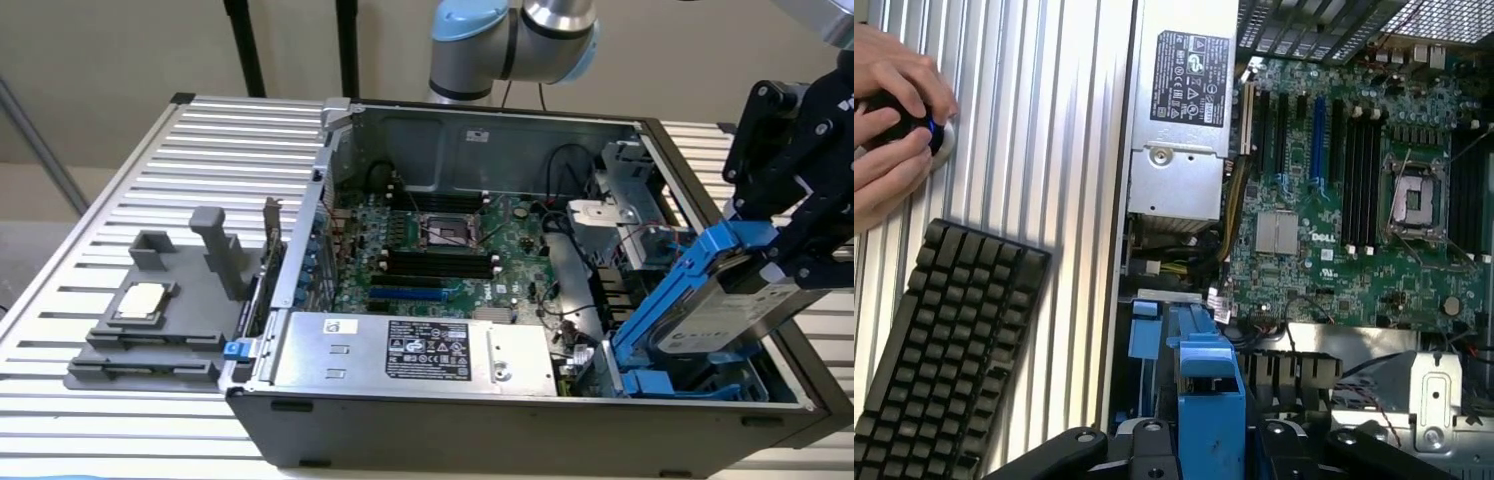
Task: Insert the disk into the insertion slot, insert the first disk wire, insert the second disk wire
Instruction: 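Insert the disk into the insertion slot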
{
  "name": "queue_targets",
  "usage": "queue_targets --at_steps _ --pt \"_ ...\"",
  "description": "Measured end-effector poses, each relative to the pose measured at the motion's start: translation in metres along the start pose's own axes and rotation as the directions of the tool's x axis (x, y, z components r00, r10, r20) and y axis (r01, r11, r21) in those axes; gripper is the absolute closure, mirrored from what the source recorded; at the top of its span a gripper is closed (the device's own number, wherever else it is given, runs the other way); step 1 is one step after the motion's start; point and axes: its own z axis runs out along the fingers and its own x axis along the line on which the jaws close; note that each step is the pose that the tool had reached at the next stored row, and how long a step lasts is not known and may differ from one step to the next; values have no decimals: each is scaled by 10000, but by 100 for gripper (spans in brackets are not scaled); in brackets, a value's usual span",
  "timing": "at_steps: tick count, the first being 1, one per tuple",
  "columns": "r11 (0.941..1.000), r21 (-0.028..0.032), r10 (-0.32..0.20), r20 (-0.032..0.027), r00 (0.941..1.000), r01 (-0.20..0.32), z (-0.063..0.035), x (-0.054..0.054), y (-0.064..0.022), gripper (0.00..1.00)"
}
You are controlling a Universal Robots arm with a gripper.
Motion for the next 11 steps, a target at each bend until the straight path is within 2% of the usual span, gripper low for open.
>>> queue_targets --at_steps 11 --pt "9998 6 218 -23 9998 -218 17 1 -3 68"
